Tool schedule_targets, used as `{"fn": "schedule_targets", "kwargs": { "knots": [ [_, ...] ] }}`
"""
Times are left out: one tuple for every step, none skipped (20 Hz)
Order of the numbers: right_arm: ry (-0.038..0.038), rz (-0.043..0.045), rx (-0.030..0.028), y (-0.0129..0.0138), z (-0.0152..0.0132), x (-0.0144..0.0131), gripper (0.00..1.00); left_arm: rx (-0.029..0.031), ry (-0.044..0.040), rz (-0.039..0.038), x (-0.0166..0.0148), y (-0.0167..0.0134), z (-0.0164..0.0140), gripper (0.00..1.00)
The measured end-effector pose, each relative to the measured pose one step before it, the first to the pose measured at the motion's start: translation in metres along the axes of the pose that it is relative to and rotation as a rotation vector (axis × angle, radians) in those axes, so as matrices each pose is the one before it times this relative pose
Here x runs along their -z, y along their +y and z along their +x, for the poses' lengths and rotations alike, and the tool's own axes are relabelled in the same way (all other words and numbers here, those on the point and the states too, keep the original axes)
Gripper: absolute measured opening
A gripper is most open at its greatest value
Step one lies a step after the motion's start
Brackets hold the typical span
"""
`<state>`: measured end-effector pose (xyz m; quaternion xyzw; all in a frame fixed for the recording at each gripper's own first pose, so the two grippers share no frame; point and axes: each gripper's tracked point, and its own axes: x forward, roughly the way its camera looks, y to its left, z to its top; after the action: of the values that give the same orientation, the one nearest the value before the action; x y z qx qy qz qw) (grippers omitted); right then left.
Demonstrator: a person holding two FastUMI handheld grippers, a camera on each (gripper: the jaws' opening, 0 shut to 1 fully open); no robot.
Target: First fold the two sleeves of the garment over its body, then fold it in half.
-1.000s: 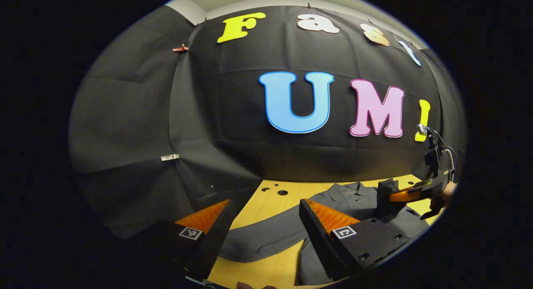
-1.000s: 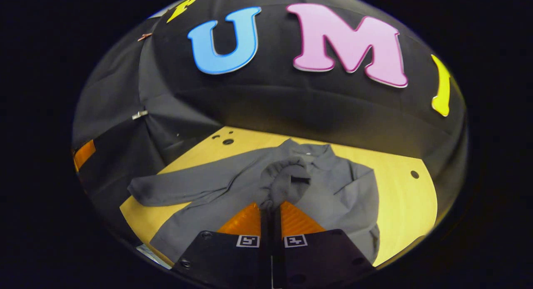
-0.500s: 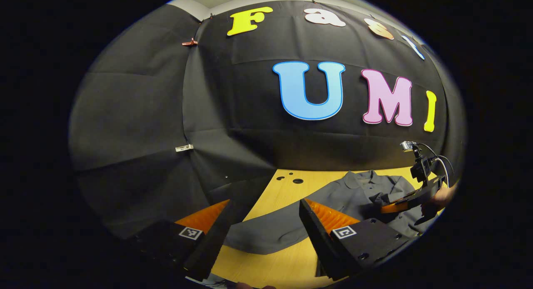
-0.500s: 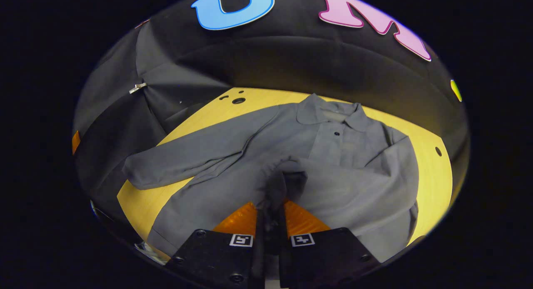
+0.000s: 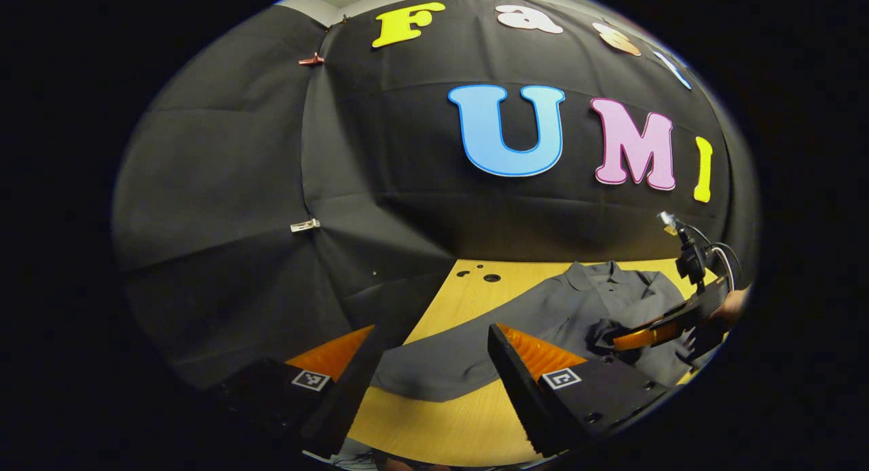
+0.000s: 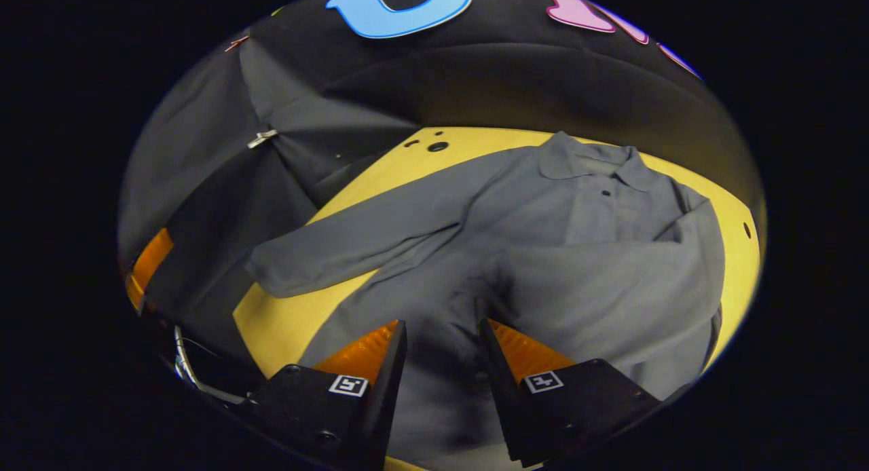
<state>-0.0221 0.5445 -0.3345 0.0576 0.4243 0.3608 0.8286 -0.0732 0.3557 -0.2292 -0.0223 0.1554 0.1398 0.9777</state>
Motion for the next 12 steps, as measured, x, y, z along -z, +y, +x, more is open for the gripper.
{"fn": "schedule_targets", "kwargs": {
  "knots": [
    [-0.00251,-0.00841,-0.01267,0.00291,-0.00376,0.0034,0.69,-0.00328,0.00492,0.00418,0.00418,0.00165,0.00284,0.97],
    [0.00145,-0.00362,-0.00618,0.00044,-0.00604,0.00473,0.7,-0.00741,0.00405,0.00419,0.00327,0.00293,0.00395,0.97],
    [-0.00077,0.00217,0.00156,-0.00156,-0.00637,0.00609,0.71,-0.00993,0.0074,0.00451,0.0042,0.00379,0.00494,0.98],
    [-0.00101,0.00487,0.00859,-0.00402,-0.0072,0.00513,0.71,-0.00905,0.00936,0.00583,0.0078,0.00234,0.00435,0.97],
    [0.00067,0.00124,0.01935,-0.007,-0.00635,0.00486,0.71,-0.00737,0.01387,0.00532,0.0081,0.00359,0.00483,0.97],
    [0.0014,-0.00694,0.02994,-0.01085,-0.00725,0.00457,0.71,-0.00898,0.0142,0.0022,0.00679,0.00364,0.00573,0.98],
    [0.00127,-0.00993,0.03554,-0.01314,-0.00723,0.0035,0.71,-0.00346,0.01462,0.0,0.00702,0.00239,0.00783,0.98],
    [-0.00311,-0.00493,0.02932,-0.01332,-0.0082,0.00195,0.71,-0.00437,0.01445,0.00031,0.00706,0.00141,0.00525,0.98],
    [-0.00608,0.00328,0.02305,-0.00988,-0.00759,0.0016,0.71,-0.00334,0.01531,0.00214,0.00625,0.00195,0.00847,0.97],
    [-0.01102,0.01026,0.02046,-0.01115,-0.00839,-0.0012,0.71,-0.00714,0.01422,0.00149,0.00481,0.00461,0.00873,0.98],
    [-0.01786,0.0141,0.02366,-0.01226,-0.0087,-0.00295,0.71,-0.00631,0.01664,-0.0023,0.00498,0.00303,0.00898,0.98],
    [-0.02047,0.01609,0.02701,-0.01451,-0.01033,-0.00367,0.71,-0.00743,0.01825,-0.00539,0.00796,0.00293,0.00856,0.97]
  ]
}}
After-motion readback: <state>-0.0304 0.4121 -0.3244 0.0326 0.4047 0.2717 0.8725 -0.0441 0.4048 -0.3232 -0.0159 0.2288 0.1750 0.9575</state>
